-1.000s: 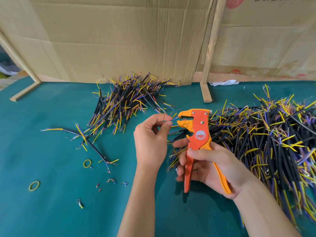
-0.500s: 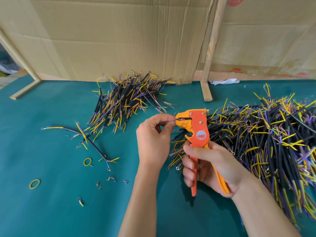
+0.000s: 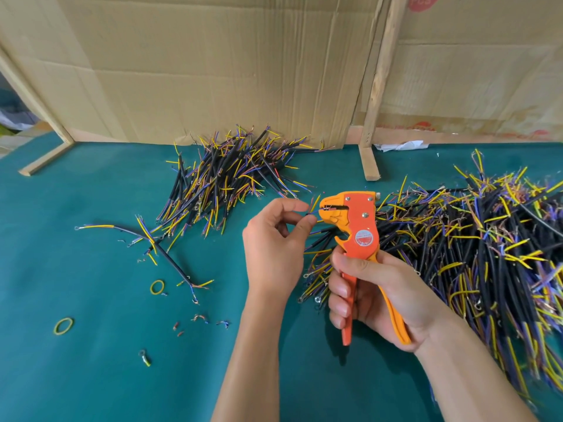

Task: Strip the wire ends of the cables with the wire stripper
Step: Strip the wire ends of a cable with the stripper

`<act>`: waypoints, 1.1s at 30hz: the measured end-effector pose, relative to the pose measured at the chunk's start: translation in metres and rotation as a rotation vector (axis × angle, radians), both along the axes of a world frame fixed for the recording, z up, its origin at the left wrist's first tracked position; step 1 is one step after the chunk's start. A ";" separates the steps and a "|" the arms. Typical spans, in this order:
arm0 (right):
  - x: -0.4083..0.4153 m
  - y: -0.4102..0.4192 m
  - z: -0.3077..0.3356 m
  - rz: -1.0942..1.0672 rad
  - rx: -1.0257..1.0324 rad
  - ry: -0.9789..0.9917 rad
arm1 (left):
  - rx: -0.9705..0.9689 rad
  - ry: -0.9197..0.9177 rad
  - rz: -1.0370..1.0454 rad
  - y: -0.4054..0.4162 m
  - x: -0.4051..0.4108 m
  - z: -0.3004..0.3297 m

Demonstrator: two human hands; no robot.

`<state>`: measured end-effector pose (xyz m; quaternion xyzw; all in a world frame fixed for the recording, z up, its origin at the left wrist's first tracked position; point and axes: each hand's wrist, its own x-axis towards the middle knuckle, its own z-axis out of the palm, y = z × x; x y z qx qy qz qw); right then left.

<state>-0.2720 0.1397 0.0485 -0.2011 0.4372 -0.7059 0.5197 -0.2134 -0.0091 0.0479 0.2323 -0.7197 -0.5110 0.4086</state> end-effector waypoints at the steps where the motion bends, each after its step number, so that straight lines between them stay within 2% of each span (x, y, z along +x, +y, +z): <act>1: 0.000 0.000 0.000 0.000 0.003 0.004 | 0.003 -0.004 -0.005 0.000 0.000 0.000; 24: -0.009 0.010 -0.001 0.084 0.005 0.048 | -0.018 -0.026 -0.072 -0.003 0.003 0.000; 33: -0.003 0.004 -0.001 0.009 0.054 -0.005 | -0.013 -0.016 -0.066 -0.003 0.002 0.000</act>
